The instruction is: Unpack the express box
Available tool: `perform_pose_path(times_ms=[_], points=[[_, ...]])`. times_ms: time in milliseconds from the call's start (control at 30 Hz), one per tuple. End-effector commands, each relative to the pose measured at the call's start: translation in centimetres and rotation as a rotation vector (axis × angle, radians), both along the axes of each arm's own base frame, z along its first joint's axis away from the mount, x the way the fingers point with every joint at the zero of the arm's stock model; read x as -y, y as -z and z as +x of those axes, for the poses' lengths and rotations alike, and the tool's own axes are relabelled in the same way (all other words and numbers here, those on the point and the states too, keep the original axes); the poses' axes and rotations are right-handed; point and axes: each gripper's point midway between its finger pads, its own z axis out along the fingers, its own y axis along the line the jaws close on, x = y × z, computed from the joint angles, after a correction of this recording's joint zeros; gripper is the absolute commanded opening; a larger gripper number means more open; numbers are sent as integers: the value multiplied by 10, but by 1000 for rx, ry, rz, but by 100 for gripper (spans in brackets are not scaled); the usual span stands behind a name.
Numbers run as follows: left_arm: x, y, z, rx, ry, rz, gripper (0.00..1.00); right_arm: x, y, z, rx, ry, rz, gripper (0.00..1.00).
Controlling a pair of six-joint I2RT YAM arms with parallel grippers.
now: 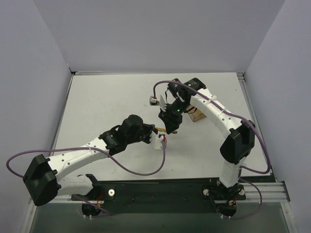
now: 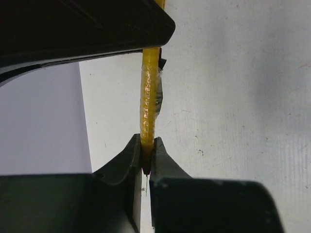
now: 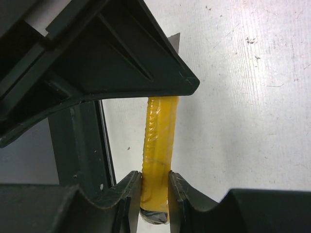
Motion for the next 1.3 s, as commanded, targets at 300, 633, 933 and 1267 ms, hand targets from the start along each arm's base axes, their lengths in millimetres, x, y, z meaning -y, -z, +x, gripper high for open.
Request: perform_pose_path(times_ms=[300,633,933,1267], points=[[2,-67,-20,-494,-23,-388,0,44,-119,61,301,371,354,68],[9,-120,-19,-732,148,-578,0,57,-191,82,688,600,629,75],[5,-133,-27,-827,308,-604,0,31,-150,31,297,380,579,67],[-2,-133,-22,-884,310,-659,0,6,-150,14,209,239,635,64]])
